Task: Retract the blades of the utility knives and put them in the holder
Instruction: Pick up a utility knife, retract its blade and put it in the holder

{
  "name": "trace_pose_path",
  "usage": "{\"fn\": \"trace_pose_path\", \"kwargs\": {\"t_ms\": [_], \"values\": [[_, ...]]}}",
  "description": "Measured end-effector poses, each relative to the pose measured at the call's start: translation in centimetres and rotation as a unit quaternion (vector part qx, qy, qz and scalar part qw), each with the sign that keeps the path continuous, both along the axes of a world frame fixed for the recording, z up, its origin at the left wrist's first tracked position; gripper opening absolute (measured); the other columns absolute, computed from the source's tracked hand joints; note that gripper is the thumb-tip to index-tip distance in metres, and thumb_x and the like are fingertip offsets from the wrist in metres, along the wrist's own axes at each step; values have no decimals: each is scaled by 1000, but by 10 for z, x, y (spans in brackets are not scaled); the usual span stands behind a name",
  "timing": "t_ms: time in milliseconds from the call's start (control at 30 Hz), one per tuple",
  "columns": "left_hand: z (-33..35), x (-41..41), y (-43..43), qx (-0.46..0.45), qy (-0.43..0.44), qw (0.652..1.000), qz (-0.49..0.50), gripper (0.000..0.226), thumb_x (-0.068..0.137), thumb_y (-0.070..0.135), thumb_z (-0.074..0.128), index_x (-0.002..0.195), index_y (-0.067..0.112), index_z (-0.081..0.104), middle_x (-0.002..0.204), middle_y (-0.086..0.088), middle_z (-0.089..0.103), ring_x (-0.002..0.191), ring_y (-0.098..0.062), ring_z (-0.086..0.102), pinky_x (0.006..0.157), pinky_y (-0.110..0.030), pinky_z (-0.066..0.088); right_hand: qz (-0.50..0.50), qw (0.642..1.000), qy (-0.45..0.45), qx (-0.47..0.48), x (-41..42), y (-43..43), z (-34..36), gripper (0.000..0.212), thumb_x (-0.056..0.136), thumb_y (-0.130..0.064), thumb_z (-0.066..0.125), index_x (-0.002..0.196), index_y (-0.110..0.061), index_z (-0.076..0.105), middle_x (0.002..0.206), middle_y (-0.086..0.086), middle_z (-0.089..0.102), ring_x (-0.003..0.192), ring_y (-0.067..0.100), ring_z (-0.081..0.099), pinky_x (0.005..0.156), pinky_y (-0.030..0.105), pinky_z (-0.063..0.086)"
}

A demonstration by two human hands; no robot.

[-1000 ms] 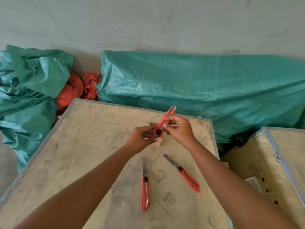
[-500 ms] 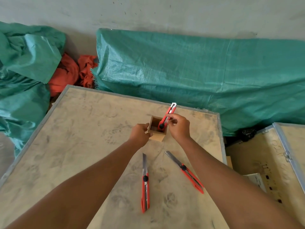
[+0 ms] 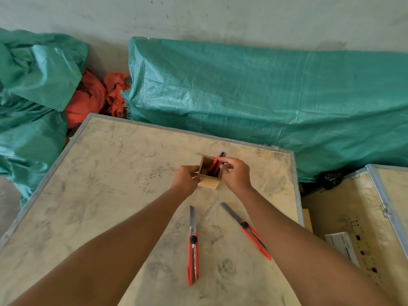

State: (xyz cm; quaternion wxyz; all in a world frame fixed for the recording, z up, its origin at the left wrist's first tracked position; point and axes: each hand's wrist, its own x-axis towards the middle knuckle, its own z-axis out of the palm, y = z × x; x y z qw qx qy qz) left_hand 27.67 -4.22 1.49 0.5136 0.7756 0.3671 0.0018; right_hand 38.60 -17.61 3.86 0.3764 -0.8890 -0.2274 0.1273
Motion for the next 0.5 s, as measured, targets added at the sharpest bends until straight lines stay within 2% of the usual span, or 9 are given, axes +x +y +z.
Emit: {"fn": "trace_pose_path", "kwargs": {"t_ms": [133,200,267,333,433,500], "values": [[13,-6,-5,9,-19,1000,-4,48,87,14,73,134,12,61,128,-5,69,111,-18,67,83,-25,49,-1,1000,3,25,-11,-14,5,27,94,-5,65,117,-16,75,118,8,74,96,21,72,93,33,57],[22,-13,-10,9,-31,999,0,48,87,14,74,134,13,62,128,-3,69,112,-18,66,81,-24,48,-4,999,1,35,-19,-21,7,27,94,-6,66,117,-16,75,119,8,74,96,20,72,91,30,57],[28,-25,-15,10,-40,999,8,48,86,19,75,132,18,63,127,-2,69,112,-16,66,80,-24,49,-3,999,9,45,-28,-28,11,28,94,-6,66,118,-17,74,120,7,73,97,19,71,90,27,55],[33,-41,-22,14,-45,999,22,46,86,24,76,130,22,65,123,0,71,112,-13,65,79,-24,50,6,998,25,54,-38,-35,13,29,95,-7,65,121,-16,73,121,6,73,102,20,70,92,29,56],[33,-68,-33,4,-50,997,52,39,85,26,76,124,25,69,119,3,71,109,-11,65,81,-28,54,21,997,65,46,-52,-43,11,28,97,-14,64,124,-17,72,119,5,73,104,20,67,80,17,52],[25,-94,-45,-4,-43,997,62,37,84,27,77,121,26,71,122,6,70,108,-10,65,83,-30,56,41,994,98,30,-66,-49,5,28,97,-18,65,124,-19,71,114,5,73,93,14,68,69,10,46]]}}
